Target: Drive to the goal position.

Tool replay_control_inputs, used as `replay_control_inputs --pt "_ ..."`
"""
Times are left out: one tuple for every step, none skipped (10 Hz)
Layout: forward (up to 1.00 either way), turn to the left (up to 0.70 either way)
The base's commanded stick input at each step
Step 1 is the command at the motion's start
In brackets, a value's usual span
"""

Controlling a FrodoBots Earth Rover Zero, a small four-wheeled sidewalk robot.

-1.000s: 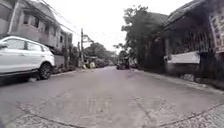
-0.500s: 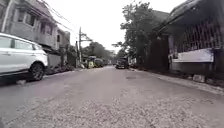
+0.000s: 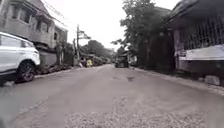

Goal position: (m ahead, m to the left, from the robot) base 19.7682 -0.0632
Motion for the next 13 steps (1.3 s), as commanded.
replay_control_inputs --pt "1.00 0.00" --pt "1.00 0.00" --pt "1.00 0.00" --pt "1.00 0.00" --pt "1.00 0.00" --pt "1.00 0.00" --pt "1.00 0.00" --pt "1.00 0.00" --pt "1.00 0.00" --pt "1.00 0.00" --pt "1.00 0.00" --pt "1.00 0.00" --pt "1.00 0.00"
